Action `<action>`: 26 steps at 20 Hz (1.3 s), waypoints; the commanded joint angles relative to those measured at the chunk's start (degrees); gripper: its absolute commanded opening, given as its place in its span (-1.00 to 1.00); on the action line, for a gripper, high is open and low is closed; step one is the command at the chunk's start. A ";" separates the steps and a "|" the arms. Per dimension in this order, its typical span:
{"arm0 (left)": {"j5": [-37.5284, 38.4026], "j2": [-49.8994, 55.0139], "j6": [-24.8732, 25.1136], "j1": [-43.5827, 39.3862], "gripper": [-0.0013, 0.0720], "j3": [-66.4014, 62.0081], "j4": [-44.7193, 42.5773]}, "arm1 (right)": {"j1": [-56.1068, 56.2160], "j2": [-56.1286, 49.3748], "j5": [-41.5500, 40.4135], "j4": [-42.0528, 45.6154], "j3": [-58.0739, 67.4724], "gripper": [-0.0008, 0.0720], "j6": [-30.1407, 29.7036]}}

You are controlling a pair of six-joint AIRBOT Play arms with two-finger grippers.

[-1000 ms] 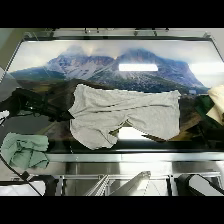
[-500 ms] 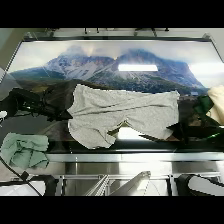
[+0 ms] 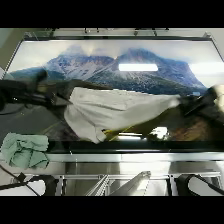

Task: Fold the shirts.

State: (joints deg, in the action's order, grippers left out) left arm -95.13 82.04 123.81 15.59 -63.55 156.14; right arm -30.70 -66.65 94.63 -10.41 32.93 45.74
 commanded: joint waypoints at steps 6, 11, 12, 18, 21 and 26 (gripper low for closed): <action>-9.97 -25.16 4.39 11.91 -0.91 -33.64 15.65 | -17.07 30.86 -10.78 -17.81 29.81 -0.94 1.55; -9.97 -31.06 4.35 25.38 -0.91 -43.91 14.38 | -19.43 31.76 -13.22 -5.18 33.40 -0.94 5.79; -9.97 -30.91 4.35 26.38 -0.90 -42.32 14.38 | -19.41 31.30 -14.95 1.16 33.31 -0.94 6.84; -9.88 -17.38 4.28 17.55 -0.90 -17.09 10.86 | -9.49 24.68 -29.62 21.70 20.83 -0.94 10.01; -7.06 -5.27 5.42 10.99 -0.90 -9.86 9.29 | -2.84 15.02 -38.53 22.21 12.09 -0.94 6.99; 2.84 19.23 8.76 3.28 -0.92 -16.41 8.52 | 4.87 -10.34 -51.71 10.01 9.86 -0.94 -12.61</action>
State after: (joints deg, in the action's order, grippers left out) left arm -96.92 88.58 131.33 22.79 -76.93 165.31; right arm -29.69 -63.99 50.39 7.51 44.38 45.47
